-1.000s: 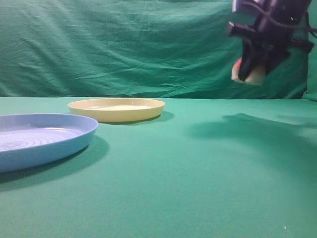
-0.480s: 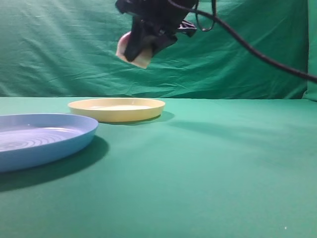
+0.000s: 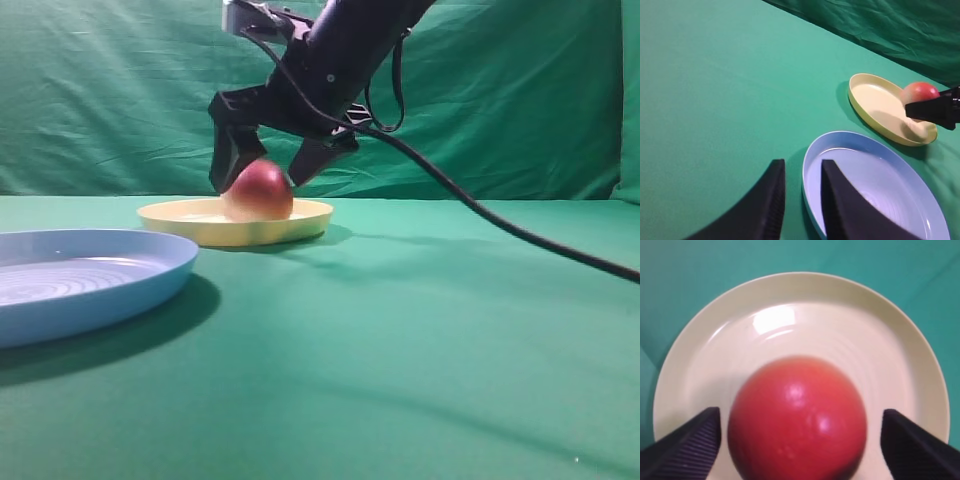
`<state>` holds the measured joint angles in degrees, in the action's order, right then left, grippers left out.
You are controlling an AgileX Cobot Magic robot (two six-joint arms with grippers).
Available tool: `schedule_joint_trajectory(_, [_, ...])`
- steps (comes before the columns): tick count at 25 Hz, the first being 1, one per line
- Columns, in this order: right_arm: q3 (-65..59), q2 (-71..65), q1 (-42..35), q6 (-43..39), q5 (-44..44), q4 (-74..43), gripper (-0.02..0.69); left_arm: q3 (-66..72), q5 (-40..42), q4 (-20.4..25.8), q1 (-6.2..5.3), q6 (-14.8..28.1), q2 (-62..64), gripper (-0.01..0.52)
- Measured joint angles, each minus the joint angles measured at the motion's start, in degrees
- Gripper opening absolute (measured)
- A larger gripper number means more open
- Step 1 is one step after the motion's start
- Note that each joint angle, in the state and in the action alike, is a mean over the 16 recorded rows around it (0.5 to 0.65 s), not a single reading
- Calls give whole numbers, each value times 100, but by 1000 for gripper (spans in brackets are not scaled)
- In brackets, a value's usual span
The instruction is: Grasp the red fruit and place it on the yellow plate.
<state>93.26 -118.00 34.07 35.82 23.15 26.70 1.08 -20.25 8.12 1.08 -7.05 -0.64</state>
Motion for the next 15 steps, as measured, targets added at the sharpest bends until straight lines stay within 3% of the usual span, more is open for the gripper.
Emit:
schedule_joint_trajectory(11, [37,1758,0,-765,1601,-359,147,0,0,0,0,0,0,157])
schedule_joint_trajectory(15, [-324,2539,0,-1192,2012,-485,36,0,0,0,0,0,0,157])
